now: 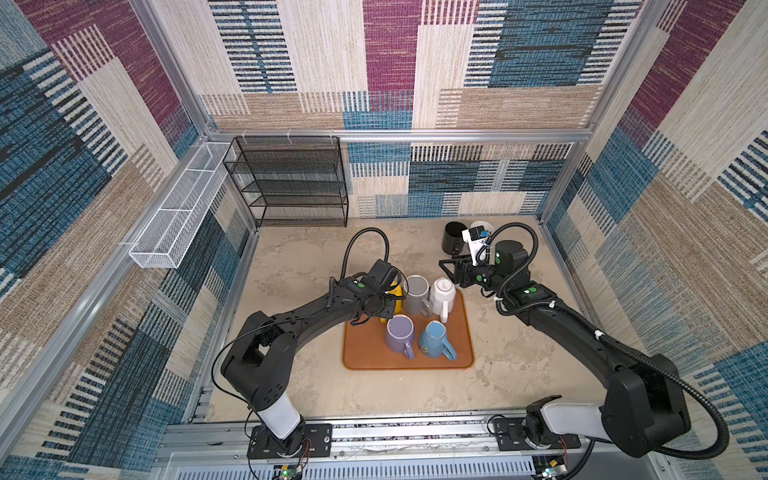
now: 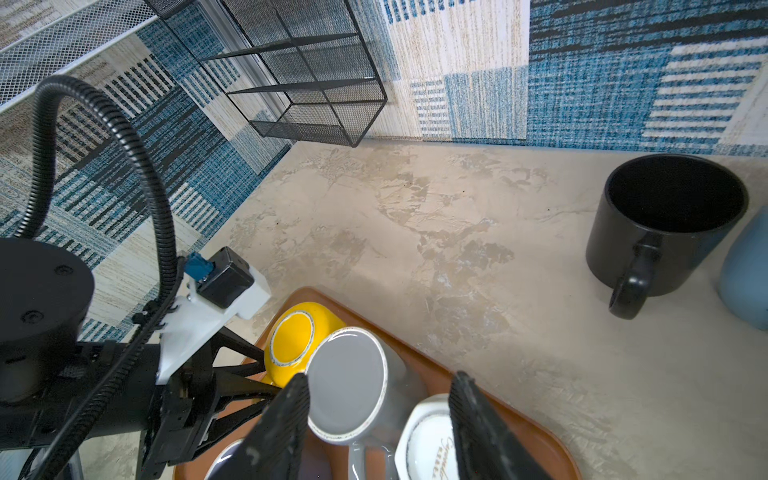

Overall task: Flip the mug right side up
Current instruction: 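Grasp the upside-down yellow mug by its handle with the left gripper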

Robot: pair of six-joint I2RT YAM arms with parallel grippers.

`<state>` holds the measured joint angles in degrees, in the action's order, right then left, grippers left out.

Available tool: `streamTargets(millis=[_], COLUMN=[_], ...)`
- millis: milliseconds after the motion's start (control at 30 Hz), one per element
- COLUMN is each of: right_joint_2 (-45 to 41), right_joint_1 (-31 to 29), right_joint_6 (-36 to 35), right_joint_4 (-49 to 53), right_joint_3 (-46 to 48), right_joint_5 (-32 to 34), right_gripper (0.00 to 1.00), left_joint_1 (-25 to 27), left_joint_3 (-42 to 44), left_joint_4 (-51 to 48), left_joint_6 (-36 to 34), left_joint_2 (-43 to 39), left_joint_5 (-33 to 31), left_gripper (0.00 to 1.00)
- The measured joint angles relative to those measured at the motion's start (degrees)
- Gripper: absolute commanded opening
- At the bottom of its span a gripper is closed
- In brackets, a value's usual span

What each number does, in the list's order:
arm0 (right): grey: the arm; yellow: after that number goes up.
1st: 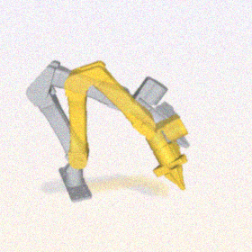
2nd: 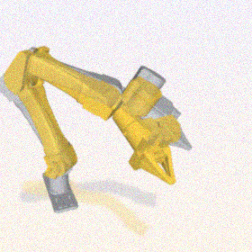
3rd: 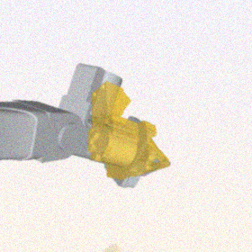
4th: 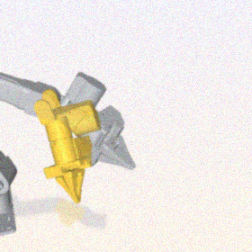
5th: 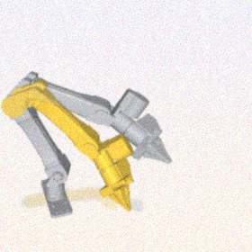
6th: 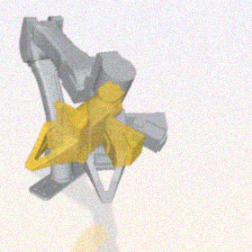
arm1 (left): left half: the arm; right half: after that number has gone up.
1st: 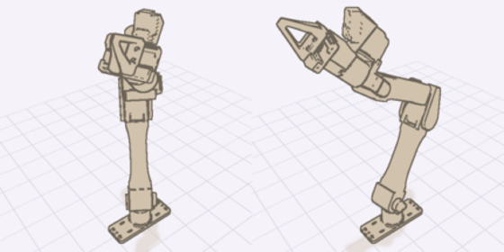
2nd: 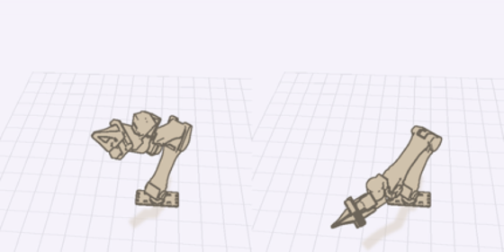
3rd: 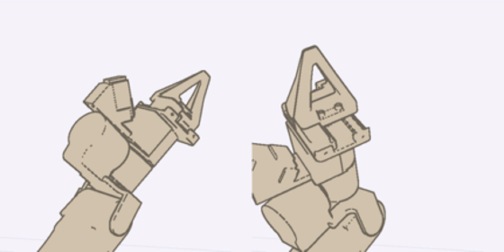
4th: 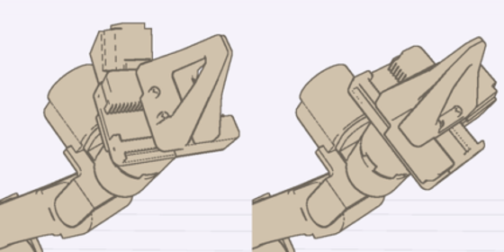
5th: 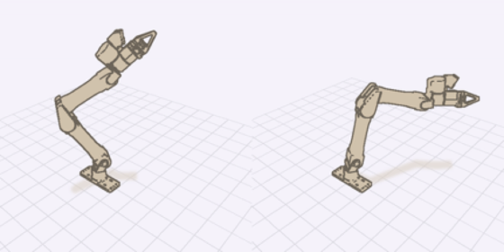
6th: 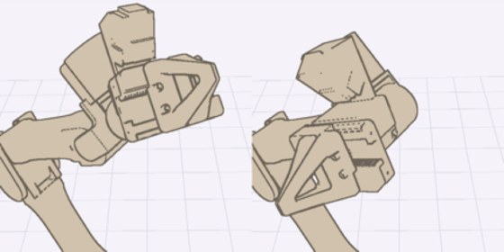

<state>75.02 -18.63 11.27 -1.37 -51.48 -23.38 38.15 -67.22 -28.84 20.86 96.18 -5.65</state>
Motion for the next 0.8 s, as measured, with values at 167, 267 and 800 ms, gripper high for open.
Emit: streamTargets(millis=[167, 267, 800], right_joint_2=[-0.5, -0.7, -1.4], right_joint_1=[0.0, 0.0, 0.0], right_joint_6=[0.0, 0.0, -0.3], right_joint_4=[0.3, 0.4, 1.0], right_joint_3=[0.0, 0.0, 0.0], right_joint_5=[0.7, 0.9, 0.9], right_gripper=[0.57, 0.57, 0.57], left_joint_1=[0.0, 0.0, 0.0], left_joint_3=[-0.5, -0.6, -1.4], left_joint_4=[-0.7, -1.4, -2.3], left_joint_6=[0.0, 0.0, -0.1], left_joint_2=[1.0, 1.2, 2.4], left_joint_5=[-0.6, -1.4, -1.5], left_gripper=[0.38, 0.35, 0.21])
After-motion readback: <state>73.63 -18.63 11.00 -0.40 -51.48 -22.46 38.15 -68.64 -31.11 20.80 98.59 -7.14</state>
